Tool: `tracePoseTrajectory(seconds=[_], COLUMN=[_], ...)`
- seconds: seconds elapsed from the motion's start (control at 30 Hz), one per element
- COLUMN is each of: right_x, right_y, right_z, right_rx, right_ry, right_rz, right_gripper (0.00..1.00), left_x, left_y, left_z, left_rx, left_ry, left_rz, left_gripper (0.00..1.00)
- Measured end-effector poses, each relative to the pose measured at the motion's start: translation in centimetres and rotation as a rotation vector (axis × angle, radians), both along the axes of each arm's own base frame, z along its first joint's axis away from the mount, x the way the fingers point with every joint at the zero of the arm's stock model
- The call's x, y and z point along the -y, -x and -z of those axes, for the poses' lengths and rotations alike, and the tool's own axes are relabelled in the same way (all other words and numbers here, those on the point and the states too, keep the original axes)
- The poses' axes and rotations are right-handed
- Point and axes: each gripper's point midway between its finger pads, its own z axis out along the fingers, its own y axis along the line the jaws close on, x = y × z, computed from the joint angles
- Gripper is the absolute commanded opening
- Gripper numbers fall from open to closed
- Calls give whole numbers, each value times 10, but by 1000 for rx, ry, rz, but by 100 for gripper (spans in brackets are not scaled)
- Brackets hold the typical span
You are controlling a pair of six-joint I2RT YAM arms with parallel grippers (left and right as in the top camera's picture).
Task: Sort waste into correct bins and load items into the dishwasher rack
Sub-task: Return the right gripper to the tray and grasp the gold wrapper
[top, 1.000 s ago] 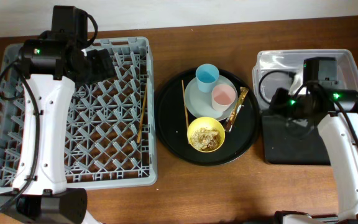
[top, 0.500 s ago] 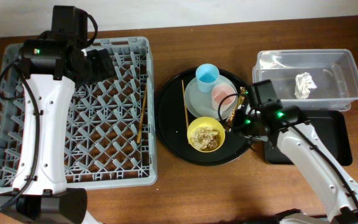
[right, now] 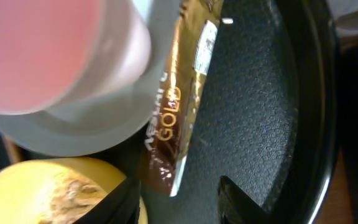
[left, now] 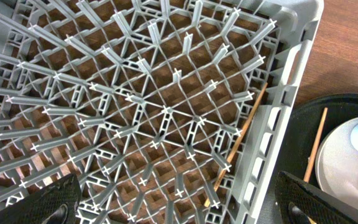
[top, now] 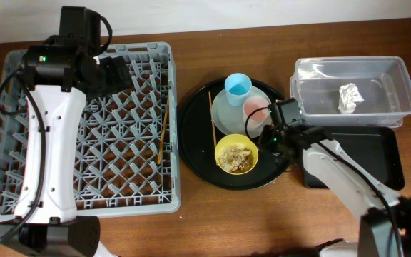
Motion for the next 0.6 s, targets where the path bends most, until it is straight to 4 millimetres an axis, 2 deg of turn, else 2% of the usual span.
tracePoseTrajectory(seconds=[0.33,0.4,0.43,0.47,0.6], right_x=[0,0,0,0,1], right_y=[-2,-2,-1,-1,2], right_z=[37,44,46,48,49], right_rx=[-72,-85,-92,-96,-110], right_ry=[23,26,27,28,28], right_rz=[2,2,5,4,14], right_gripper=[41,23,9,4,4], left_x=[0,0,0,0,0], left_y=[0,0,0,0,0], left_z=[0,0,0,0,0], left_rx=[0,0,0,0,0], left_ry=[0,0,0,0,0], left_rz=[0,1,0,0,1], left_gripper=[99,99,99,99,99])
